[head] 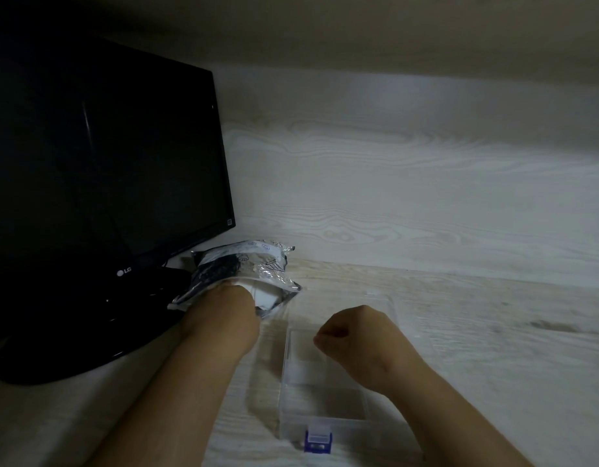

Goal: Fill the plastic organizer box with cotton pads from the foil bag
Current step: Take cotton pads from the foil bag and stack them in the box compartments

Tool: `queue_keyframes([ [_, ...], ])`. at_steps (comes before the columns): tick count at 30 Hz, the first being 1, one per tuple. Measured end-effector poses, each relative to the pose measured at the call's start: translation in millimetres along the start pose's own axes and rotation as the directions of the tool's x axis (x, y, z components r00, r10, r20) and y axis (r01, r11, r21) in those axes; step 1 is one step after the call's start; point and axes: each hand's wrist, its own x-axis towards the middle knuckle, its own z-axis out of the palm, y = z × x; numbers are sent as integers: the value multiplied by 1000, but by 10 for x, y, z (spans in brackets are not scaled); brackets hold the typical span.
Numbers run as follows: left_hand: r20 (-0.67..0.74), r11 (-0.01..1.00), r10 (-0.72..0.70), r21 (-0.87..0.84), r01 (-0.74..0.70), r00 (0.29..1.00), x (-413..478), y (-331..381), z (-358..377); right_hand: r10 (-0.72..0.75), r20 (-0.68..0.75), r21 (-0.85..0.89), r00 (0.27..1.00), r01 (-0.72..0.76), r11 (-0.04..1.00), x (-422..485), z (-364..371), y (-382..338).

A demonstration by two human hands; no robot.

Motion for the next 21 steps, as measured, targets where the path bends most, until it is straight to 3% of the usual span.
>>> queue_keyframes([
  [9, -143, 995, -11, 92, 25, 990, -22, 49, -117, -16, -2, -8, 1000, 16, 1000, 2, 4, 7],
  [15, -204, 998, 23, 62, -11, 979, -10, 24, -135, -12, -8, -4, 1000, 12, 1000, 8, 11, 11],
  [21, -356, 997, 77, 43, -66, 931, -60, 65, -183, -4, -19, 3, 1000, 4, 1000, 2, 2, 2],
])
